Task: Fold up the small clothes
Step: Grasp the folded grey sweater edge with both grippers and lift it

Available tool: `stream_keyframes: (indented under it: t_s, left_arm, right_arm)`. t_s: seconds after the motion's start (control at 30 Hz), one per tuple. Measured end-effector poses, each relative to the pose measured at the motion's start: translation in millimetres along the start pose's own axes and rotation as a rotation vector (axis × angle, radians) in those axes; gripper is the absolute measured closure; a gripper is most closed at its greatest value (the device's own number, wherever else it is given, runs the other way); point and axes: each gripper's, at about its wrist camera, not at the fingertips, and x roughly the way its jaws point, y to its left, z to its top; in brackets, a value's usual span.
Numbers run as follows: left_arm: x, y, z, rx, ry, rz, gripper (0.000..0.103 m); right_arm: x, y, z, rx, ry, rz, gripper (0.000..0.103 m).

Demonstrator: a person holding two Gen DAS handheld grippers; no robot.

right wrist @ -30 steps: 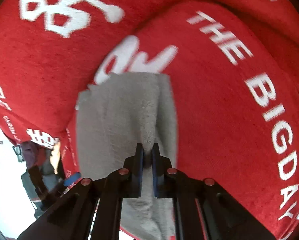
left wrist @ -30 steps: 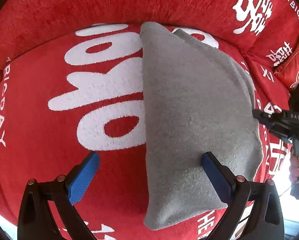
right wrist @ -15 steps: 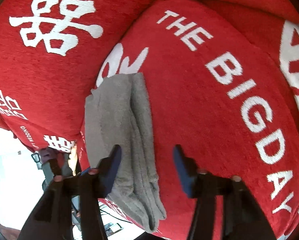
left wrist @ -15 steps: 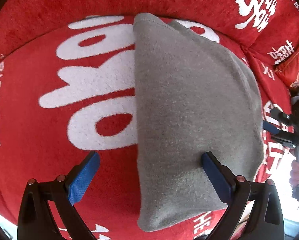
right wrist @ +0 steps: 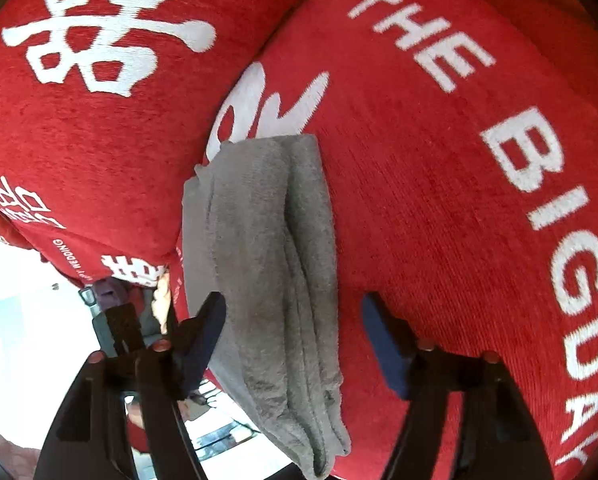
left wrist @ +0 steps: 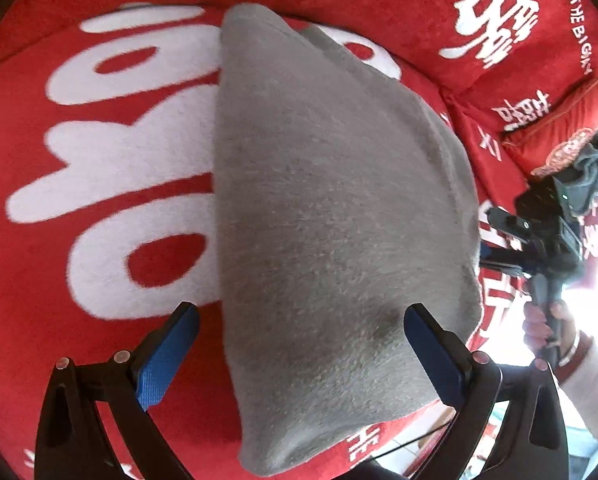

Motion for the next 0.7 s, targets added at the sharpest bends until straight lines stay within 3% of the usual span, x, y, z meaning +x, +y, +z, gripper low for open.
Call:
stream_keyframes:
  t_s: [0.23,0.47,0.53,0.6,0.63,0.7]
  left_arm:
    - [11.9,-9.6,9.9,0.013,-0.021,-0.049,0.001]
    - [17.4,-17.0,10.4,0.005,-0.062,0.005,0.001]
    - [16.8,-17.4,10.2,-0.006,-0.073,0.022,0.007]
    - [12.8,-15.5,8.1,-0.019,-0.093,0.037,0.015]
    - [10.1,-13.7,6.6,-0.025,-0.102,0.036,0.019]
    - [6.3,-10.0,4.1,-0.039,-0.111,0.034,0.020]
  right_arm:
    - [10.8,-3.1,17.0,-0.042,0.053,0.107,0.029]
    - [36.6,17.6,31.9,-0.128,0.099,0.151,0.029]
    - [39.1,18.8,32.3,-0.123,0.098,0.148,0.029]
    - [42.9,17.6,32.4,-0.098,0.097,0.123,0.041]
    - [45.3,14.5,31.7,-0.083,0.101,0.118,0.057]
    - [44.5,8.3,27.8,-0.048,0.084,0.165,0.062]
